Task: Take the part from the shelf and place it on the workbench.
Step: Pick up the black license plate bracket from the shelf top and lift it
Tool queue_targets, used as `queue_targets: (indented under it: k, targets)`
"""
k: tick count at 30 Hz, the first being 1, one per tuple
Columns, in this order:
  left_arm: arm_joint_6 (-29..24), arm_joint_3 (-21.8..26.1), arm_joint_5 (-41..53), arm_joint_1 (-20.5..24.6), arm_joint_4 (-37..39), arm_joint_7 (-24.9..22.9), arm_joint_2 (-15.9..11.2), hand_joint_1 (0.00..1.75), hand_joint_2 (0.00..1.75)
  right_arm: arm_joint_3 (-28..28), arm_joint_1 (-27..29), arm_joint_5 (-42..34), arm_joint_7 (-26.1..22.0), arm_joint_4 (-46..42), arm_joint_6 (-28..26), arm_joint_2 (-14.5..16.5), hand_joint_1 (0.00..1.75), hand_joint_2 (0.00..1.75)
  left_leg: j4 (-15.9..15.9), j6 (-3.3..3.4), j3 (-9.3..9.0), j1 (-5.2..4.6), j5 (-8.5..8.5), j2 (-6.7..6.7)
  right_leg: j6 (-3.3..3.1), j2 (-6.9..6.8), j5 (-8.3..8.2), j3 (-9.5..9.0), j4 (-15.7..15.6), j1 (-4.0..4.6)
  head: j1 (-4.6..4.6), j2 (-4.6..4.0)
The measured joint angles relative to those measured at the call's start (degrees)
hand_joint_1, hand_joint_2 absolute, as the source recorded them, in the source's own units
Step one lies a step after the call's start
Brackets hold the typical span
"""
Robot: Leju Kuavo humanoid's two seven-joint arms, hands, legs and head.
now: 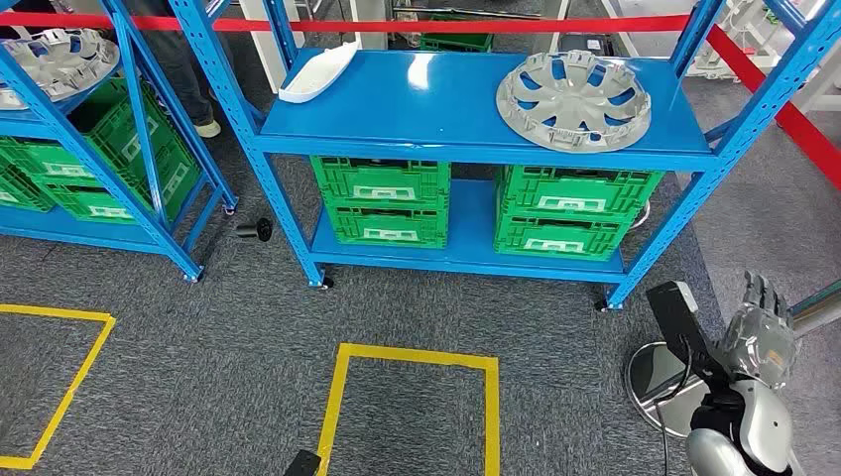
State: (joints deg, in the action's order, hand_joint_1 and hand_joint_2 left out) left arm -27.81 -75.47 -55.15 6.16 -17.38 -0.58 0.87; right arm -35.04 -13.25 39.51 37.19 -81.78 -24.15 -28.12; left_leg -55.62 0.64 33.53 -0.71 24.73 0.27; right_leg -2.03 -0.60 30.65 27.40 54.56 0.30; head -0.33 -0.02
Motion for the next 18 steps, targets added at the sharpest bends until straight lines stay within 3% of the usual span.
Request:
queue_targets:
  k: [8, 18]
  targets:
    - [0.2, -0.3, 0.0, 0.0, 0.0, -0.5, 0.0, 0.00, 0.00, -3.3, -1.9, 2.3, -0.4, -6.1, 4.1, 0.4, 0.00, 0.00, 0.0, 0.00, 0.02, 0.00, 0.00, 0.00, 0.00, -0.01, 0.02, 0.01, 0.0, 0.00, 0.01, 0.00]
    - [0.2, -0.4, 0.4, 0.0, 0.0, 0.4, 0.0, 0.00, 0.00, -6.2, -1.3, 1.8, -2.8, -7.0, 4.7, 1.2, 0.00, 0.00, 0.0, 0.00, 0.02, -0.01, 0.00, 0.00, 0.00, -0.01, 0.02, 0.01, 0.0, -0.01, 0.02, 0.00]
